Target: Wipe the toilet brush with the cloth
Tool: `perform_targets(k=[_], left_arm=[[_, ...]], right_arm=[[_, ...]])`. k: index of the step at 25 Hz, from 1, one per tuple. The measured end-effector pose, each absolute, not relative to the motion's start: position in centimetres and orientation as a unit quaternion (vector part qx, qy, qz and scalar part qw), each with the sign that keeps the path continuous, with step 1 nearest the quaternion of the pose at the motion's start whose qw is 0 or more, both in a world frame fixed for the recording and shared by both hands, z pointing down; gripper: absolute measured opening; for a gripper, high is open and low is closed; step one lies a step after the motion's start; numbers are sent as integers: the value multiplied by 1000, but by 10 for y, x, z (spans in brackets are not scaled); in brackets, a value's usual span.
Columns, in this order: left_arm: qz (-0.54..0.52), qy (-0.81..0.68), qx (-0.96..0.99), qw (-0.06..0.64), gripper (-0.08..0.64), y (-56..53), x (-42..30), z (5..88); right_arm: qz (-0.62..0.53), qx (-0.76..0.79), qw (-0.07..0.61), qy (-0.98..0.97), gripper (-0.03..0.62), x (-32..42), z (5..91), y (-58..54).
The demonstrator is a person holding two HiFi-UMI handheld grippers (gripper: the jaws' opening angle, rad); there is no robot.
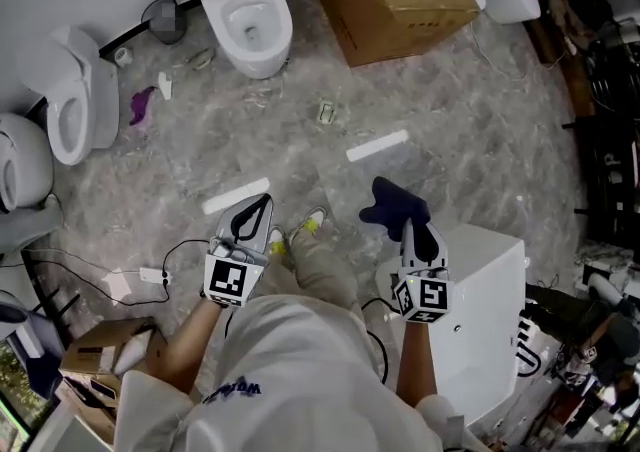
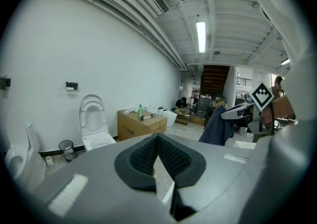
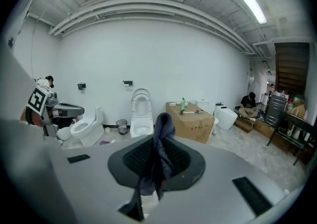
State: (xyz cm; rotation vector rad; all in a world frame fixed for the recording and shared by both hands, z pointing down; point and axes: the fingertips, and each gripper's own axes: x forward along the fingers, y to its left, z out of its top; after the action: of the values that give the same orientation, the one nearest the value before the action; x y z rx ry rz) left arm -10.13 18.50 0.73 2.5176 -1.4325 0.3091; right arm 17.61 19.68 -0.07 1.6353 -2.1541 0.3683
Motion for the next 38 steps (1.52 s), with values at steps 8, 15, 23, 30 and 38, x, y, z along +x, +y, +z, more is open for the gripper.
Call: perform_targets(k=[8,15,23,30,38], left_arm=[[140,-486,858,90,2,96,-61,20],[106,-488,862,87,2,39,-42,15],[61,-493,863,92,2,-46,-52,123],[72,-490,868,41,2,-131,-45,349],[37,-471,881,23,2,-192,-32,515]], right_arm=[[99,496,168,-846,48,148,30,97],[48,442,87,-892,49,133,-65,21],[70,518,66,-850,49,161,54,-25],[23,545,133,-827,49,167,317,-100],[55,615,142,-774,49,203,505,-189]])
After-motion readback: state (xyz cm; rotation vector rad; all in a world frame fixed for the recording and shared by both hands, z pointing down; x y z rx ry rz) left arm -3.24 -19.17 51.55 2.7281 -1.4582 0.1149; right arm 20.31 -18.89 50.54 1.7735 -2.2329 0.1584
